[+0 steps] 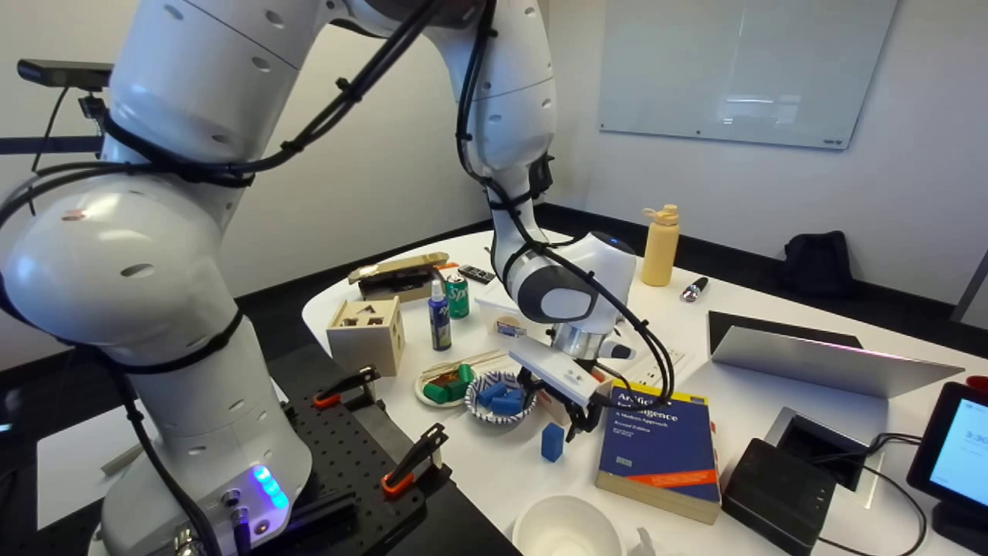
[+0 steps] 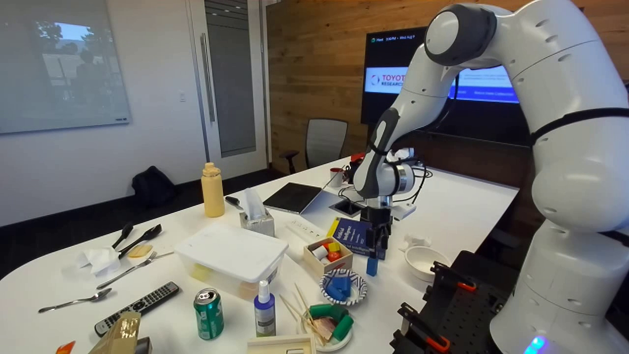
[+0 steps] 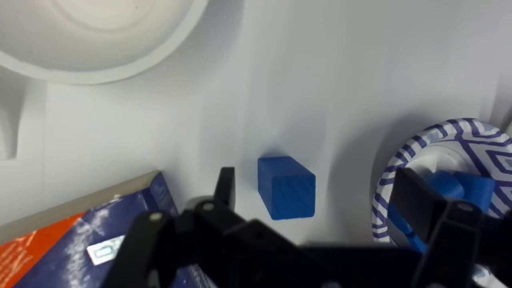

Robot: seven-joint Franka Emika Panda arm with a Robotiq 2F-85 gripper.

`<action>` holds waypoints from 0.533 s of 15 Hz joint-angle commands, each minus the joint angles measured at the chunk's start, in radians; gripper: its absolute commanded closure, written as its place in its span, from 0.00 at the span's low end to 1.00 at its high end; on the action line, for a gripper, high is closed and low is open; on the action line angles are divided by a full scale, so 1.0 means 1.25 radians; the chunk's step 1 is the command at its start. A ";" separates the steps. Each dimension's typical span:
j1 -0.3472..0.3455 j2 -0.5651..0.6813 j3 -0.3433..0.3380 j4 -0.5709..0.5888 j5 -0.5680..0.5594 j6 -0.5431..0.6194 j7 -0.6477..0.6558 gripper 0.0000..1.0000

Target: Place the blue rectangular block in the wooden box through the square cutting on the lid

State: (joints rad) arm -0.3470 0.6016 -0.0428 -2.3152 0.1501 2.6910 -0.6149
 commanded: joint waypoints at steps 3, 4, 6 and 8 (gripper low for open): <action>-0.001 0.055 0.012 0.015 -0.052 0.066 0.075 0.00; 0.001 0.063 0.010 0.016 -0.062 0.080 0.090 0.00; 0.001 0.077 0.009 0.024 -0.083 0.097 0.114 0.00; 0.001 0.090 0.009 0.032 -0.098 0.105 0.134 0.00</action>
State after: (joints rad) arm -0.3451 0.6914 -0.0354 -2.2936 0.0643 2.7935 -0.5022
